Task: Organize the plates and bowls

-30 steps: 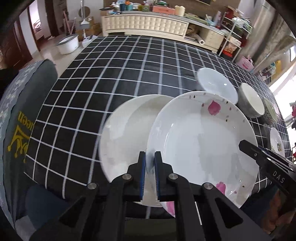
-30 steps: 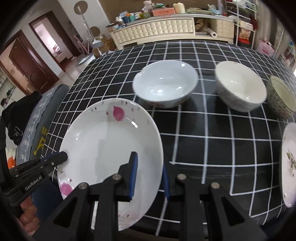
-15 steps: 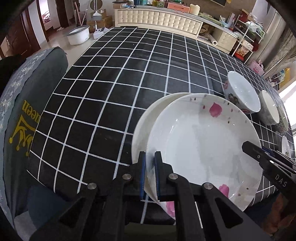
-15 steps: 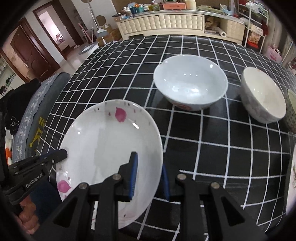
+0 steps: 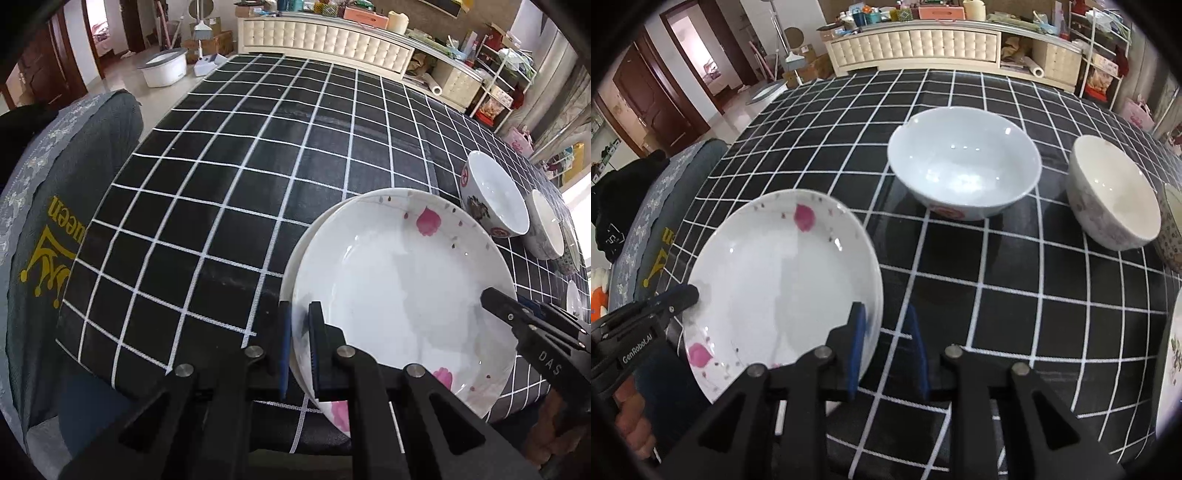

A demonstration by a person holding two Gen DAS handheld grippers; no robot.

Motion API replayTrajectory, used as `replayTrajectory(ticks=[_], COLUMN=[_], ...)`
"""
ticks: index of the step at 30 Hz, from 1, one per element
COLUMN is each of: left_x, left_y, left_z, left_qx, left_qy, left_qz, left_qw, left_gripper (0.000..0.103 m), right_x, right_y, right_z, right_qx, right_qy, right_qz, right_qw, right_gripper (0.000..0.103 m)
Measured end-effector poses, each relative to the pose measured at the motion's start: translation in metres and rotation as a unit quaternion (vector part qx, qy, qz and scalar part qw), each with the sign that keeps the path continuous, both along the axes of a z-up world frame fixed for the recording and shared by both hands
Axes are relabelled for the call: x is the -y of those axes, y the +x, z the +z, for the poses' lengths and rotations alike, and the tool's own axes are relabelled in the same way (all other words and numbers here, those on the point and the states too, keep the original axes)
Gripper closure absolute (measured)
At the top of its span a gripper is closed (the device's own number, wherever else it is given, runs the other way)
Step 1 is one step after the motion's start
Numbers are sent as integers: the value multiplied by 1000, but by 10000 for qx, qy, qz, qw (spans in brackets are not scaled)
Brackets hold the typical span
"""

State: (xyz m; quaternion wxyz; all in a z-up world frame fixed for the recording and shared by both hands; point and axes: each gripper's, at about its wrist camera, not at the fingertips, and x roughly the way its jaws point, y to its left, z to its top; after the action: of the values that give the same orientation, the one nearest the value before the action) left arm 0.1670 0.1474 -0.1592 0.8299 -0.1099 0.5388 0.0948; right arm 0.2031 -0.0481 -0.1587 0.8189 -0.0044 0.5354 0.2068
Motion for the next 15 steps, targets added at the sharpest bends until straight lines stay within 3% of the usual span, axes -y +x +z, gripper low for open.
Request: replayTrajectory(ticks=[3, 15], left_x=[0, 40], left_y=[-6, -22], left_z=[7, 58], left_qx=[111, 665], left_qy=[247, 377], left_qz=[20, -400], left_qw=[9996, 9963], left_gripper=[95, 92], right_x=[5, 49], right_y=[-8, -35], right_z=[8, 65], right_qx=[124, 652], right_qy=[-31, 20], right_qz=[11, -196], right_qw=[9999, 9977], right_gripper=[74, 73])
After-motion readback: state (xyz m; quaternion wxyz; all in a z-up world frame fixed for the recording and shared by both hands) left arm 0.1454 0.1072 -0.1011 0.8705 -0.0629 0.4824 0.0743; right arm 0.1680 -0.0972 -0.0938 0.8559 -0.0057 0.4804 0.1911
